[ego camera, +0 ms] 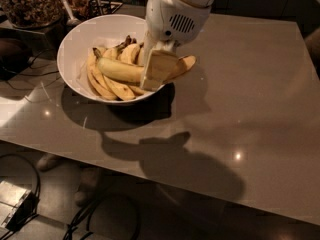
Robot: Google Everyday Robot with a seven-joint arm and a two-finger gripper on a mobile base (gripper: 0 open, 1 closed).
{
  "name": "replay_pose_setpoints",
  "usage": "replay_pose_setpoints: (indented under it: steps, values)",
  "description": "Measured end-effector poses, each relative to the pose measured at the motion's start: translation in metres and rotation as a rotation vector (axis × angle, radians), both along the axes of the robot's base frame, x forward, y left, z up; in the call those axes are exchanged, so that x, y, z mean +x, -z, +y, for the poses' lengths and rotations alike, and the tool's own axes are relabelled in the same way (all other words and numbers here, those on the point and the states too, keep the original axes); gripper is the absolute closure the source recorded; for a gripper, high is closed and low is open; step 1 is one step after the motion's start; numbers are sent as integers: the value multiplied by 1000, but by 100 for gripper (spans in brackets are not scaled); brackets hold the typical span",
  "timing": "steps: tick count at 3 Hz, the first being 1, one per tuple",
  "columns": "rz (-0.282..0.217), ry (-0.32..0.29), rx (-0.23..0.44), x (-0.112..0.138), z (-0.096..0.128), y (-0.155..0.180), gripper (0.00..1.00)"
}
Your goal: Pick banana from white bowl
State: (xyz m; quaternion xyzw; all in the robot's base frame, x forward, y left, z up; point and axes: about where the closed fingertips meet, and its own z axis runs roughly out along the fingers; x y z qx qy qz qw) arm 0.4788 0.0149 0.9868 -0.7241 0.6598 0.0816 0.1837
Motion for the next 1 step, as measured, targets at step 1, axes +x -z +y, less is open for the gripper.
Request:
replay_pose_setpoints:
  steps: [1]
  values:
    - [32,58,-11,-29,-9,-5,100]
